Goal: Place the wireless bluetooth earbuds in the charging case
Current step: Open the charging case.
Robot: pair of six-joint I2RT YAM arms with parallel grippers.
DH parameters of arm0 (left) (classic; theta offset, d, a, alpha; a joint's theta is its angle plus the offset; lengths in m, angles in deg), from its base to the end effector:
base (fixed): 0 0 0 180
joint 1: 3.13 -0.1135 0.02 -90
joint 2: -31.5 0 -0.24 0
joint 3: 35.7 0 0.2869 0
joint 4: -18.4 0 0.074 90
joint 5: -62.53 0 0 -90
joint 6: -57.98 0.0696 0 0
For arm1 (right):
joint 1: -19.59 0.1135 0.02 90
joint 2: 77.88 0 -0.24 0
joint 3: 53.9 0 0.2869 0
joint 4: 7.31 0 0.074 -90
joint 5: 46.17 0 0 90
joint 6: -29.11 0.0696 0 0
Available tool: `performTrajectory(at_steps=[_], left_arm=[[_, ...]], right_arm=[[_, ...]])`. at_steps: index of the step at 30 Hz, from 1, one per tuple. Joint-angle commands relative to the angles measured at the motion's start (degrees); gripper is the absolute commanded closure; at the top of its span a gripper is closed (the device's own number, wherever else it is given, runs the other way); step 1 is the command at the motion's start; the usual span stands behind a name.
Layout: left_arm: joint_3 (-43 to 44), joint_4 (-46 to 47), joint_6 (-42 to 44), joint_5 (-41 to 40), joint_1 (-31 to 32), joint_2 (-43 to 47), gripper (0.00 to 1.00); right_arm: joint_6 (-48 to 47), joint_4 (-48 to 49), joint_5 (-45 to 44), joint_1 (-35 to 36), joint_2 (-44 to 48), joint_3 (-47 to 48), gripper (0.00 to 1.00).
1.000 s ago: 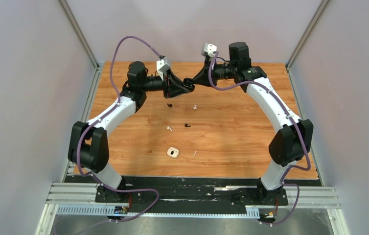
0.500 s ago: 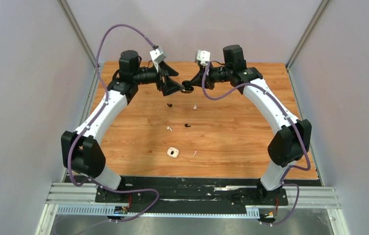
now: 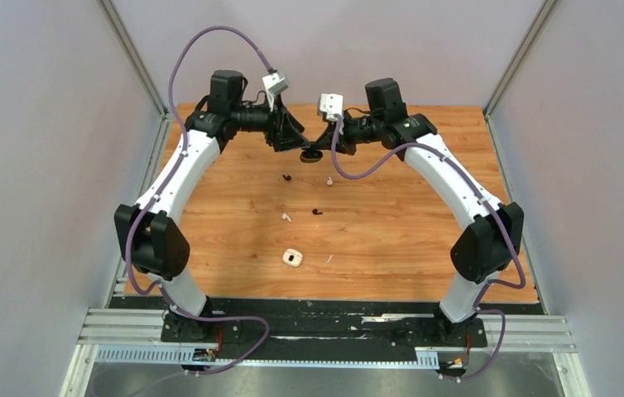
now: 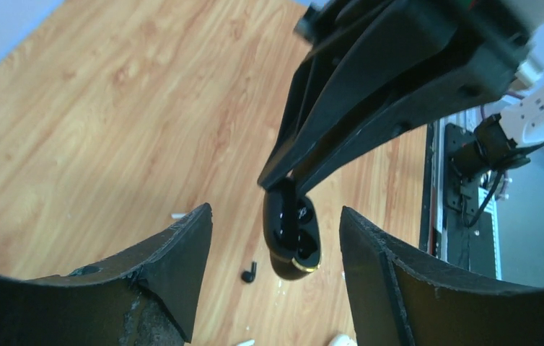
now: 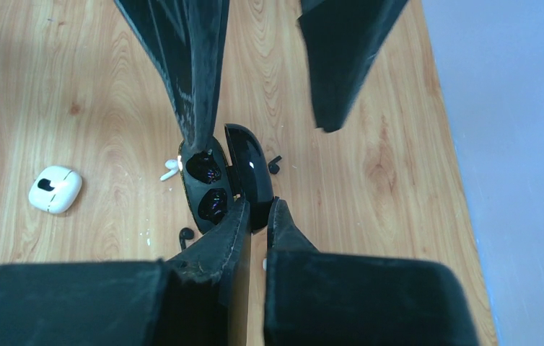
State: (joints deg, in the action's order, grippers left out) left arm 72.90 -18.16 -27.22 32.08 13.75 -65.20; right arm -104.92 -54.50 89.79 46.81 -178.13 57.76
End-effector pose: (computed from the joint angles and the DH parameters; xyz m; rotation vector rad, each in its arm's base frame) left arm 0.3922 -0.1817 0.3654 1.0034 1.6709 -1.1645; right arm 0.3713 0.2472 0.3349 -1.5269 1.3810 0.6935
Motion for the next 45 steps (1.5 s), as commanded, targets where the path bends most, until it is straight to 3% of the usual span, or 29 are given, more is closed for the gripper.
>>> performTrajectory(at_steps=[1, 7, 18, 22, 35, 39, 45], left_arm=[[4.1, -9.6, 7.9, -0.3, 0.2, -1.0, 0.3], [5.6, -12.5, 9.4, -0.2, 0.2, -2.3, 0.45], [4.4, -9.3, 10.9, -2.2, 1.3, -2.6, 0.49], [3.9, -8.7, 12.2, -2.7, 1.7, -2.6, 0.41], [6.1, -10.7, 14.6, -3.0, 1.9, -4.9, 0.57], [6.3, -9.1, 12.2, -2.0, 1.9, -5.0, 0.51], [6.4, -8.4, 12.3, -2.0, 1.9, -5.2, 0.54]], right_arm=[[0.0, 0.1, -0.6, 0.5, -0.6, 3.9, 1.0], [-0.5, -0.5, -1.1, 0.9, -1.2, 4.9, 1.0], [1.5, -1.2, -0.4, 1.2, -2.0, 6.2, 1.0], [2.8, -1.2, 0.3, 1.2, -2.5, 6.9, 1.0], [3.1, -1.2, 0.5, 1.2, -2.9, 7.3, 1.0], [2.9, -1.2, 0.2, 1.2, -2.8, 7.3, 1.0], [3.1, -1.3, 0.0, 1.2, -3.4, 7.8, 1.0]])
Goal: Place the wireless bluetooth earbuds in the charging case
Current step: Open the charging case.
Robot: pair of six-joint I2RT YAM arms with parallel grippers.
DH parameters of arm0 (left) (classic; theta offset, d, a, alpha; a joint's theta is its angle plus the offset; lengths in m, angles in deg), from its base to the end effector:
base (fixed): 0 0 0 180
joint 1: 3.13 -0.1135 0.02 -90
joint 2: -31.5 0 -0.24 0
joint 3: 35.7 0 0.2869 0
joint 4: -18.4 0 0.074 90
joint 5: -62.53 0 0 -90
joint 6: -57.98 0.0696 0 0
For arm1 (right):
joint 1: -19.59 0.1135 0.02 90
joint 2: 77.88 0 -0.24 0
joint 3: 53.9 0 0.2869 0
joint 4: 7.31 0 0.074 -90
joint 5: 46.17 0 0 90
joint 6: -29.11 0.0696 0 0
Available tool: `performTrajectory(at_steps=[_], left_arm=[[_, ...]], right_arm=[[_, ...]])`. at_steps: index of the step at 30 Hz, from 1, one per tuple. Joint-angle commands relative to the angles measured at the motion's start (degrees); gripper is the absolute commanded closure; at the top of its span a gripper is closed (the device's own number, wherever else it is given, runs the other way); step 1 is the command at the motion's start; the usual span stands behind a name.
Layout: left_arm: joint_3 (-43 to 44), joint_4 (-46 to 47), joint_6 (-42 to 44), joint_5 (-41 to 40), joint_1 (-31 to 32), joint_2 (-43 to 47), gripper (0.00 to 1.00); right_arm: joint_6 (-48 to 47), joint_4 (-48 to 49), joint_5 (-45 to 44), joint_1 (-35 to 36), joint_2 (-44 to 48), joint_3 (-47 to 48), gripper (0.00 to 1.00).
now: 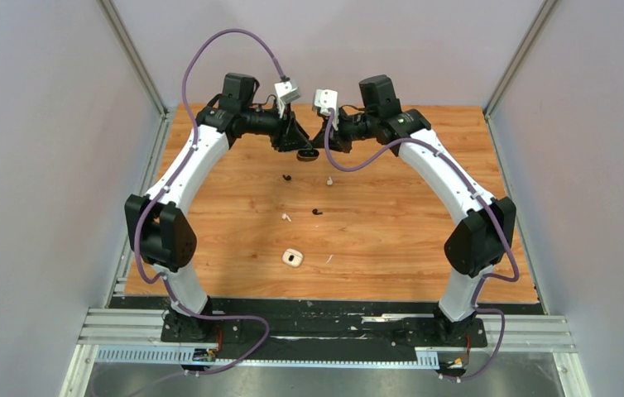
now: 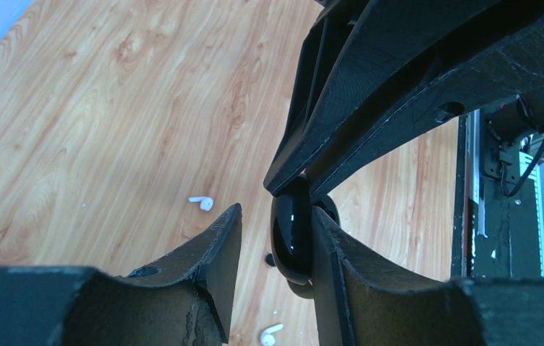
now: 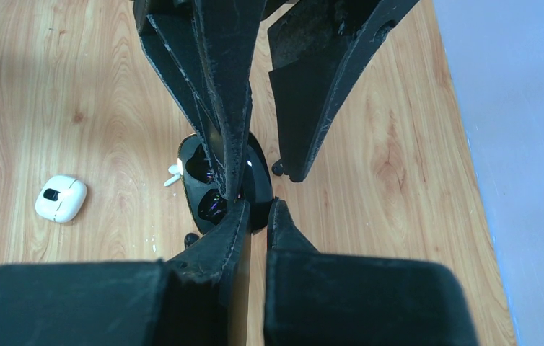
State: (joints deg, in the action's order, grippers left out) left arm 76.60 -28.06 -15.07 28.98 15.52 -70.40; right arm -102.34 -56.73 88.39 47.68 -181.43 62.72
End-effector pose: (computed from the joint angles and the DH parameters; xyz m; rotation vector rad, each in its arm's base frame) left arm 0.4008 -0.1965 0.3339 1.1274 1.7310 -1.0846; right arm 0.3786 0.2574 0.3384 -1.5091 1.4333 0.7095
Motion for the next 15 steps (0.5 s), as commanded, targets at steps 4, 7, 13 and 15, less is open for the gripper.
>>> performTrajectory(at_steps=[4, 7, 13, 15], left_arm=[[3.1, 0.8, 0.4, 1.9, 0.2, -0.1, 0.53], [3.9, -0.5, 1.8, 1.8, 0.1, -0.3, 0.53], [5.7, -5.3, 5.6, 1.3, 0.1, -1.4, 0.56], [5.8, -5.6, 5.8, 1.1, 0.1, -1.6, 0.58]], right_arm=[[0.4, 1.0, 1.1, 0.3, -0.3, 2.8, 1.0], [0.4, 1.0, 0.9, 0.3, -0.3, 2.8, 1.0], [0.3, 1.0, 0.6, 0.1, -0.5, 3.2, 1.0], [0.3, 1.0, 0.7, 0.1, -0.6, 3.4, 1.0]])
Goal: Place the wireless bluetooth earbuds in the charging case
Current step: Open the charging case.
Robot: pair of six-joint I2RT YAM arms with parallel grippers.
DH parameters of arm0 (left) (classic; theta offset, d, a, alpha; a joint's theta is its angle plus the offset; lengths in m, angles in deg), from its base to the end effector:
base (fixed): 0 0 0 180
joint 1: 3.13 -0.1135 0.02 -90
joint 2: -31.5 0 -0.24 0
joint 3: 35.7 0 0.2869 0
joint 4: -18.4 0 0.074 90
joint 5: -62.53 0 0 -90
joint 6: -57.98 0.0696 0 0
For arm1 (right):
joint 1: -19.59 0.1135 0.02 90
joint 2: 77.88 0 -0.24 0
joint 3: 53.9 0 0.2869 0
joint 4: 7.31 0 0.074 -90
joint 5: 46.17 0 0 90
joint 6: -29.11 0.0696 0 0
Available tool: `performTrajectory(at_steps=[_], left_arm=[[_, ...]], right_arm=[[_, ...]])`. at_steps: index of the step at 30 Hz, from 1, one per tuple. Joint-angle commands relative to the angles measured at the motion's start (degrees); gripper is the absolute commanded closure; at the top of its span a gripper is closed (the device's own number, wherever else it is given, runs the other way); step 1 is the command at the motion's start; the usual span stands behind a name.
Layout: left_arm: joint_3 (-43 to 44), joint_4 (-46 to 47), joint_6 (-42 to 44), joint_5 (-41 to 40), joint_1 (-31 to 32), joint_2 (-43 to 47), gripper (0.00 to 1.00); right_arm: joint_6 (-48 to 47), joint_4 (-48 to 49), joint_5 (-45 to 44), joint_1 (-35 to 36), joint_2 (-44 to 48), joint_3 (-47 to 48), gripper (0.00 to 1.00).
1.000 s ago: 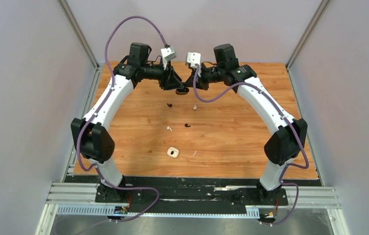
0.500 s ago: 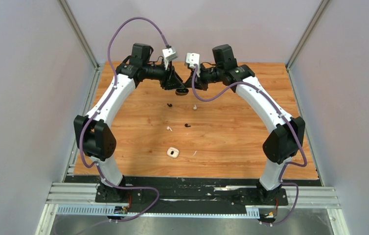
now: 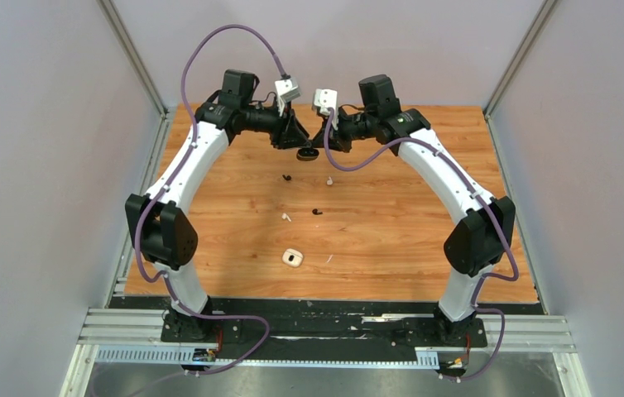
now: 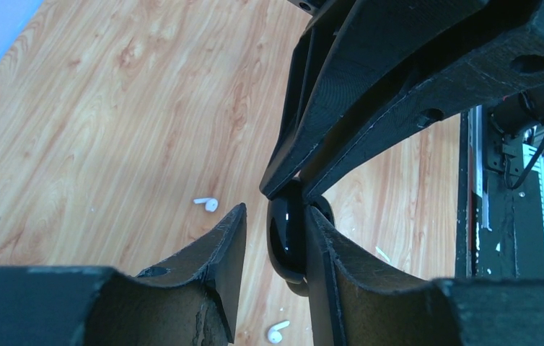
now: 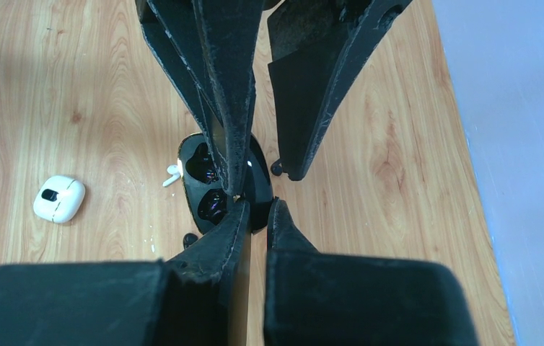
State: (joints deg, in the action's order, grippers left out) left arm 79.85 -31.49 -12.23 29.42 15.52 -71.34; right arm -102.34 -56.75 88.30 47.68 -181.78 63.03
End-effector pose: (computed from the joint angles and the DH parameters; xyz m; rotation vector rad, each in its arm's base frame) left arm 0.4006 -0.1967 0.3429 1.1644 1.7084 -1.0716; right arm 0.3799 0.2581 0.3378 -1.5090 1.4352 0.7083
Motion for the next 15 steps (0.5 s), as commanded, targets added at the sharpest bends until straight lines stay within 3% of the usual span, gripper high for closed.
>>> performTrajectory(at_steps=[1, 8, 12, 15], left_arm=[[2.7, -2.1, 3.0, 0.6, 0.1, -0.9, 0.59], [4.8, -3.9, 4.3, 0.2, 0.1, -2.3, 0.61], [5.1, -3.4, 3.6, 0.5, 0.1, -2.7, 0.74], [5.1, -3.1, 3.2, 0.6, 0.1, -2.7, 0.92]], right_arm=[[0.3, 1.0, 0.8, 0.1, -0.3, 3.2, 1.0], [0.2, 1.0, 0.7, 0.1, -0.4, 3.5, 1.0], [0.1, 0.9, 0.4, 0.1, -0.4, 3.3, 1.0], [0.0, 1.0, 0.4, 0.1, -0.5, 3.3, 1.0]])
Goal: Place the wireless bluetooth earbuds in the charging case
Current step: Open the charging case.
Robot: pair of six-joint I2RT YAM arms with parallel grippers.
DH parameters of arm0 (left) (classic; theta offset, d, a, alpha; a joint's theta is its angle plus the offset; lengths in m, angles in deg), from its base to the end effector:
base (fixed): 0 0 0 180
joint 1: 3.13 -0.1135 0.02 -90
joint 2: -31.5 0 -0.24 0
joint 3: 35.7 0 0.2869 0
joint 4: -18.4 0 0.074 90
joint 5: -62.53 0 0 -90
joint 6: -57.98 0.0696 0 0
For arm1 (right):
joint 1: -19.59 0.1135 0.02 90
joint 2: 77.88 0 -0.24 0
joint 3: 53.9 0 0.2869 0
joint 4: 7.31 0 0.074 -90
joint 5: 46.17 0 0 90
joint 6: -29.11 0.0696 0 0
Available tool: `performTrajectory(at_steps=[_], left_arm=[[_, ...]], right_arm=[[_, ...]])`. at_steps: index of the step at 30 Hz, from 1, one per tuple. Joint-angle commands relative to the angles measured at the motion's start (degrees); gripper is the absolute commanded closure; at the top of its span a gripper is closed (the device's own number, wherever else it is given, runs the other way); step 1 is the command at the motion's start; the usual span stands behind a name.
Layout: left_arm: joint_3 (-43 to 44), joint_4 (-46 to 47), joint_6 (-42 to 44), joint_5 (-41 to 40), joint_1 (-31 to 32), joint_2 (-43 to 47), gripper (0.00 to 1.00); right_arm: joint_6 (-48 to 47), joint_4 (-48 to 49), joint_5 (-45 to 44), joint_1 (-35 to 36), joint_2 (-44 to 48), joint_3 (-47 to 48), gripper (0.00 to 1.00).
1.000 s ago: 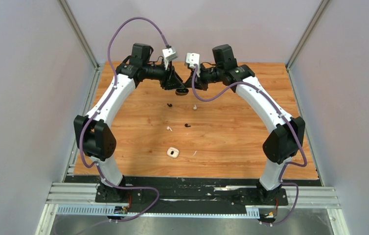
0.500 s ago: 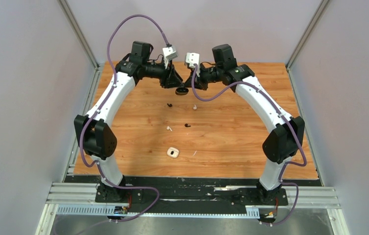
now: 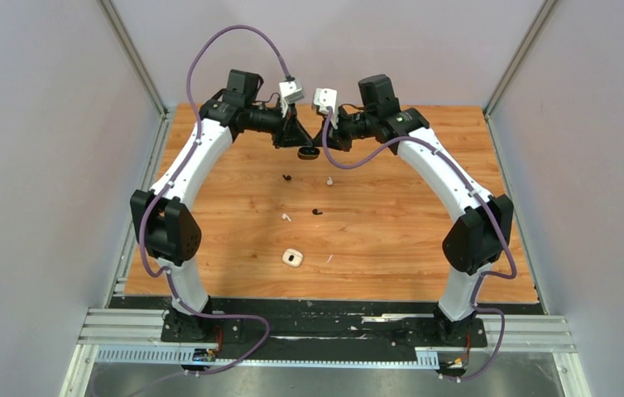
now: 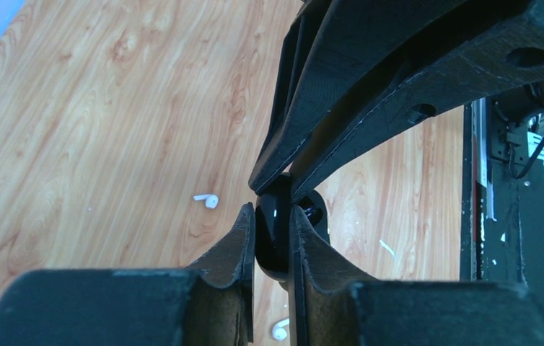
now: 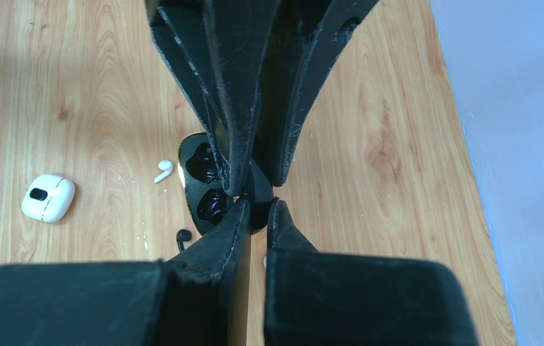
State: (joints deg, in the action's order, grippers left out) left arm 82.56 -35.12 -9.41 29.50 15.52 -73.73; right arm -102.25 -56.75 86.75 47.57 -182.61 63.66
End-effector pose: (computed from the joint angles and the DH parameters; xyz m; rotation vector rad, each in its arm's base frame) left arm 0.4055 -0.1985 0.3371 1.1938 1.7255 -1.0714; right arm 0.3849 0.2582 0.3348 -1.5015 1.4575 0.6812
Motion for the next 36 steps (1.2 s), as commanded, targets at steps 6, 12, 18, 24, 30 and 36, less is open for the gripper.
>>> performTrajectory(at_steps=[6, 12, 18, 24, 30, 36], left_arm=[[1.0, 1.1, -0.1, 0.5, 0.0, 0.1, 1.0], [-3.1, 8.5, -4.0, -0.3, -1.5, 2.4, 1.0], [-8.9, 16.9, -7.2, -1.1, -2.7, 6.0, 1.0], [-19.6, 30.5, -11.9, -3.3, -4.7, 15.3, 1.0], [-22.3, 32.1, -12.5, -7.2, -8.2, 20.8, 1.0], [-25.6, 34.8, -18.2, -11.8, -10.0, 24.5, 1.0]], right_arm=[[1.8, 1.4, 0.9, 0.0, -0.2, 3.5, 0.59], [10.9, -3.1, 9.9, -7.2, -0.2, 10.2, 0.23], [18.4, -3.0, 13.6, -13.1, -0.2, 5.7, 0.18], [5.7, -3.2, 17.4, -12.9, -0.2, -6.0, 0.26], [-12.2, -9.0, 10.6, -7.4, -8.5, -2.6, 0.48], [-22.7, -9.4, 1.6, -2.9, -16.9, -2.5, 0.48]])
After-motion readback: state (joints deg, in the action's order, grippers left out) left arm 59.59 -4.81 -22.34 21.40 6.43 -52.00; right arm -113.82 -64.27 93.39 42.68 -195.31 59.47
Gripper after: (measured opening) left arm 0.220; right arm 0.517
